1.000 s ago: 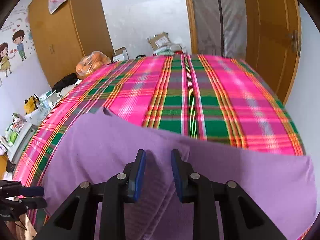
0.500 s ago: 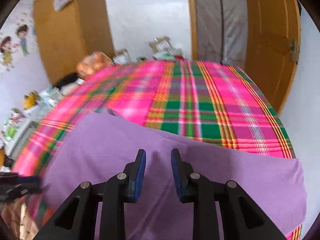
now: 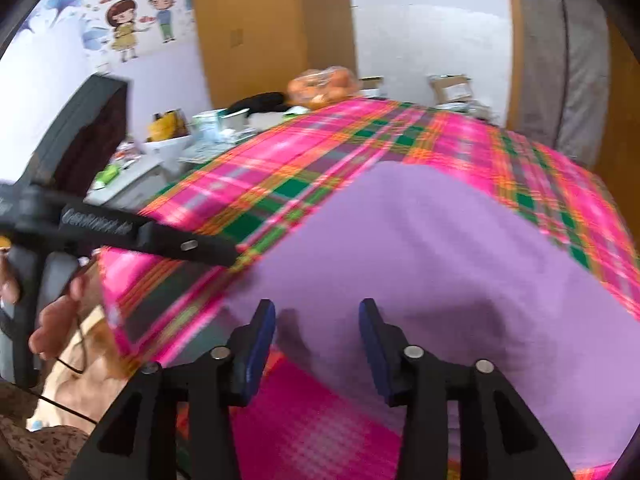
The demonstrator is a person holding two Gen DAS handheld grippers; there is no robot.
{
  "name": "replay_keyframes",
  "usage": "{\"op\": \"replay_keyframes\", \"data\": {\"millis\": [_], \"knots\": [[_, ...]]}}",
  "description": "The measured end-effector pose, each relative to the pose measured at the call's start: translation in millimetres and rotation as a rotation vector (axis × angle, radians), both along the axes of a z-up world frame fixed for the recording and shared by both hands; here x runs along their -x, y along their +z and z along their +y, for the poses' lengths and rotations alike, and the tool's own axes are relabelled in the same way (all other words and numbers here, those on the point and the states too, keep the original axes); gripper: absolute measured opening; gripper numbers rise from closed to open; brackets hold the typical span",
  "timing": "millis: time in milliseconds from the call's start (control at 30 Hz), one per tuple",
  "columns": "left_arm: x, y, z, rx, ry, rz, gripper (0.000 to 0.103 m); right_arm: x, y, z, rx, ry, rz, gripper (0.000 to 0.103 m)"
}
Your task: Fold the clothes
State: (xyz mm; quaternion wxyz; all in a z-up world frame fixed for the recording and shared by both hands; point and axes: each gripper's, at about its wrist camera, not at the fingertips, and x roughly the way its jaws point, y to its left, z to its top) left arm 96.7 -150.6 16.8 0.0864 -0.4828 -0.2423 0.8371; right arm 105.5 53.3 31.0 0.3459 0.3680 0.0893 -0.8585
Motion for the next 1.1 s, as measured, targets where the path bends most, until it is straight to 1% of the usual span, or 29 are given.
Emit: {"op": "replay_keyframes", "data": {"millis": [133,167,267,367,533,567,633,667,700,733,767,800,833,933,1000,1100], "knots": [[3,-2,-5,-0.011,0.010,-0.008,0.037,-7,-5,-19,0.033,0.045,0.008,0.055],[4,-2,-6,-0.013,0.011,-0.010,0.037,-7,-7,-26,0.023,0.049,0.005,0.056],[7,-3,-9,-0.018,0.013,-0.013,0.037,-11,-14,-39,-0.041,0.060,0.034,0.060],[9,-4,-11,-0.022,0.016,-0.017,0.037,-15,-20,-52,-0.105,0.071,0.064,0.066],[17,-6,-10,-0.026,0.000,-0.035,0.037,-18,-24,-63,-0.170,0.039,0.108,0.066],[18,-6,-9,-0.025,-0.004,-0.036,0.037,-19,-25,-65,-0.182,0.032,0.116,0.064],[21,-5,-8,-0.027,-0.014,-0.037,0.037,-17,-25,-64,-0.199,-0.005,0.141,0.048],[21,-5,-8,-0.032,-0.015,-0.038,0.037,-16,-24,-62,-0.191,-0.013,0.138,0.047],[21,-5,-9,-0.036,-0.015,-0.040,0.037,-16,-23,-60,-0.183,-0.020,0.137,0.041],[20,-5,-9,-0.041,-0.014,-0.043,0.037,-16,-22,-58,-0.181,-0.029,0.142,0.031],[21,-5,-9,-0.046,-0.014,-0.046,0.037,-16,-21,-56,-0.176,-0.032,0.144,0.027],[23,-5,-9,-0.048,-0.013,-0.048,0.037,-17,-20,-55,-0.170,-0.034,0.146,0.020],[26,-5,-9,-0.051,-0.013,-0.050,0.037,-17,-18,-53,-0.156,-0.037,0.145,0.016],[33,-4,-9,-0.066,-0.023,-0.057,0.038,-17,-13,-46,-0.115,-0.045,0.141,0.013],[41,-6,-8,-0.096,-0.031,-0.073,0.041,-17,-8,-41,-0.090,-0.045,0.141,0.012],[53,-4,-6,-0.127,-0.036,-0.084,0.041,-16,-1,-34,-0.048,-0.046,0.136,0.011]]}}
